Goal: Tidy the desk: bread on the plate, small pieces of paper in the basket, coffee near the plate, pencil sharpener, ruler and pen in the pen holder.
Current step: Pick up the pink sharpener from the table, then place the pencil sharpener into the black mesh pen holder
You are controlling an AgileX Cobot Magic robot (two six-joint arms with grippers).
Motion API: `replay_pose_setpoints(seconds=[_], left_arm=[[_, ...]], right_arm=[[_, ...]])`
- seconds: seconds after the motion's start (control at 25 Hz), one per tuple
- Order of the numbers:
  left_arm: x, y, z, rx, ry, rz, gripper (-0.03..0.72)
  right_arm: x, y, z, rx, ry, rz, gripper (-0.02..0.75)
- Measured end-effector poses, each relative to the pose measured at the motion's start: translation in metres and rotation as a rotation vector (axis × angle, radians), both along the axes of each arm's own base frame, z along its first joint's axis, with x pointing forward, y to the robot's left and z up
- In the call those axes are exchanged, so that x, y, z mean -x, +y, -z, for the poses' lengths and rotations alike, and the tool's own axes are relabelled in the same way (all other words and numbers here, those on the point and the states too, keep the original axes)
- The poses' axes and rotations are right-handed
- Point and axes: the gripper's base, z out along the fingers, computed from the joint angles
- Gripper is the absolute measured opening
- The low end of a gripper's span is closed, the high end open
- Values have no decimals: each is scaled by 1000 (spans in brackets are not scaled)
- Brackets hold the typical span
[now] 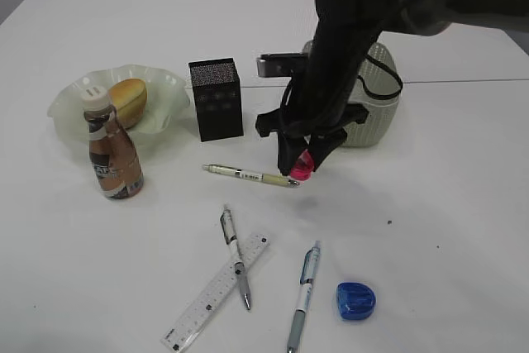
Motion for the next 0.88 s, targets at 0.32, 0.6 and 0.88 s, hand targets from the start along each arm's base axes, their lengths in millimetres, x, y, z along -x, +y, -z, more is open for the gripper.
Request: replay_pose_setpoints(seconds=[0.32,0.6,0.88], left_arm=[[0,0,0,2,1,0,458],[0,0,0,-2,-1,0,449],[-1,4,-1,-49,-15,6,442]], right_arm=[[-12,14,-30,-71,-133,-15,297],[-23,21,-40,-117,-284,-52,297],[-36,25,-44,-151,-443,-82,296]])
